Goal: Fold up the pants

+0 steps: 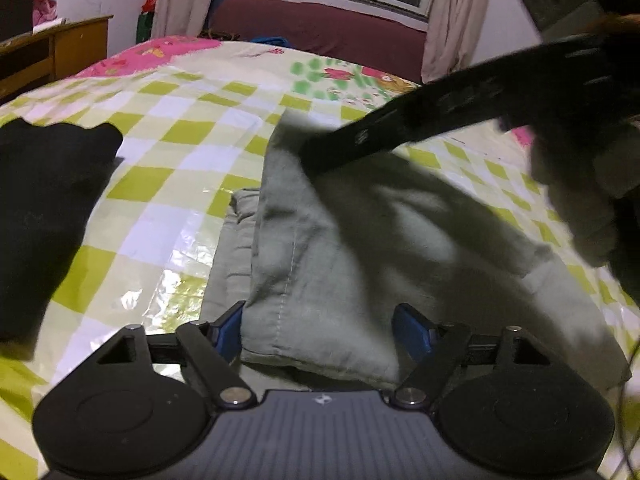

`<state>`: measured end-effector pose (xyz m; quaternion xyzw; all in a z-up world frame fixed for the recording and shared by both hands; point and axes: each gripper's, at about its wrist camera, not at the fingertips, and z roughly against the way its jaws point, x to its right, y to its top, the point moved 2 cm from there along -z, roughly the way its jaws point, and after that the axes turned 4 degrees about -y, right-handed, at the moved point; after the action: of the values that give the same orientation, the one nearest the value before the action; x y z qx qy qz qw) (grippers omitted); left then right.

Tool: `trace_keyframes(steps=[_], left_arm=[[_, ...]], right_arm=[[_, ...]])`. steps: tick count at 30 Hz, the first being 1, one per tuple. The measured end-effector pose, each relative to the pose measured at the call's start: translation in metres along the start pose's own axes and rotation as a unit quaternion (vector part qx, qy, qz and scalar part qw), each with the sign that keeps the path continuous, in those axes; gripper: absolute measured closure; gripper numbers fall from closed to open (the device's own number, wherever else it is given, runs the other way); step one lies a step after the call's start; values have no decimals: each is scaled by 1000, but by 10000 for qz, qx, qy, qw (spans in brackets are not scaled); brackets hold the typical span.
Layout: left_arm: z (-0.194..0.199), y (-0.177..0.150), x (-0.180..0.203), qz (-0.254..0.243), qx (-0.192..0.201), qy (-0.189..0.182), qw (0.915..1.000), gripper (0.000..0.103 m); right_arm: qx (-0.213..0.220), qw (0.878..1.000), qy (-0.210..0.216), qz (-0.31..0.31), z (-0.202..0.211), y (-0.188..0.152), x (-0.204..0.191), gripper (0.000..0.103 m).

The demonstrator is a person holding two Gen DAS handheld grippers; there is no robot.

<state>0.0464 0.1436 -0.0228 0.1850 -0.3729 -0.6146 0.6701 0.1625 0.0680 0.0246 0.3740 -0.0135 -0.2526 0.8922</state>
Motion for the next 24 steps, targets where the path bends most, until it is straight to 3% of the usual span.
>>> trace_keyframes(steps=[4,7,10,13,16,20,24], left_arm=[[0,-1,-2,49,-18,9,10000,18],[2,-2,0,-67,21,103,9999,21],[8,-5,3,-166,-86,153,9997,21],[19,-8,12,-420,-29,261,9988,21],[30,-12,20,-650,94,403,9970,21],[38,-10,31,-851,303,433,9950,21],[33,-6,50,-1198,422,340,9913,21]], right_arm=[[-375,9988,-328,7,-43,-12,10,94],[-397,9979,-496,-121,-57,-19,17,90],[-124,9979,-520,-363,-42,-19,22,83],[340,9952,-854,-349,-9,-21,18,58],[847,9859,-1274,-673,36,-39,18,55],[1181,9562,-2078,-1689,104,-102,37,50],[1023,8998,-3215,-2768,161,-187,61,50]])
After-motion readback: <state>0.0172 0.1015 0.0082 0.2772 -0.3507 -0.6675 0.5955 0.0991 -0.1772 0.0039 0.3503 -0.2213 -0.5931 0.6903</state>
